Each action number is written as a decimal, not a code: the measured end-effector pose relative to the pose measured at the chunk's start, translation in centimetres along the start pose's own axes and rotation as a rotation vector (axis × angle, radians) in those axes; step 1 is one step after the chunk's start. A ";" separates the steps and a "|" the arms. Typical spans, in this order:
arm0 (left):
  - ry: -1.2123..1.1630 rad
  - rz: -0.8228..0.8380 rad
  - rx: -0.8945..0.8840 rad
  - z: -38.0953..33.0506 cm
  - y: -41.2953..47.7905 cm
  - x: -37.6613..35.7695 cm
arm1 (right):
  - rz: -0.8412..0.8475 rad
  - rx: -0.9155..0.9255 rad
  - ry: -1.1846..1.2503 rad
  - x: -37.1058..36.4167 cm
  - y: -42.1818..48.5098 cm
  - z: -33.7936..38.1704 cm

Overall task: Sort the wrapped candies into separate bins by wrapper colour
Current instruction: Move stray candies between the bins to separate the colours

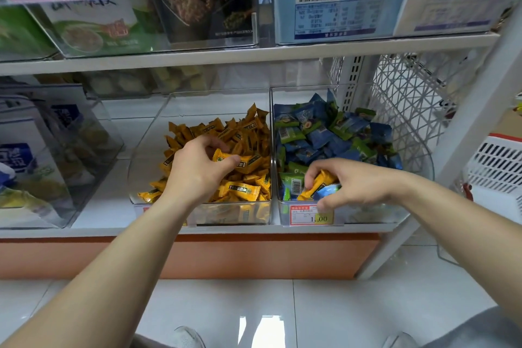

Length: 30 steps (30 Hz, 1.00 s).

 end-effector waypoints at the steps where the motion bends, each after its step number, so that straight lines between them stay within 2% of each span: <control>1: 0.000 0.004 0.008 0.0 0.1 -0.2 | -0.009 -0.001 0.028 0.2 -0.2 -0.2; 5: -0.010 -0.001 0.041 0.4 0.6 -0.7 | -0.066 0.033 0.187 0.8 -0.3 -0.7; 11: 0.041 0.012 0.033 0.6 0.8 -1.3 | -0.289 0.044 0.274 1.9 0.3 -1.1; 17: 0.301 0.051 0.010 0.1 0.2 -1.5 | -0.358 0.015 0.409 2.1 1.1 -0.9; 20: 0.450 -0.035 -0.077 -1.6 -0.2 -1.2 | -0.440 0.074 0.406 2.8 0.8 0.1; 22: 0.335 -0.092 -0.217 -3.6 -0.8 -1.3 | -0.477 0.144 0.390 3.1 0.7 1.2; 24: 0.024 -0.013 -0.321 -5.8 -1.9 -1.8 | -0.480 0.229 0.437 2.7 1.0 2.7; 26: -0.231 0.079 -0.376 -7.4 -2.7 -2.3 | -0.484 0.305 0.596 1.9 1.3 4.0; 30: -0.302 -0.007 -0.351 -7.2 -2.2 -1.3 | -0.422 0.293 0.889 0.8 2.1 5.0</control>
Point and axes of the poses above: each hand's wrist, its own y-axis towards the middle knuckle, its own x-axis out of the back of the hand, z = x × y, the point moved 5 cm from there along y, towards the middle knuckle, and after that the axes turned 2 degrees about z, right-handed, at the moved point
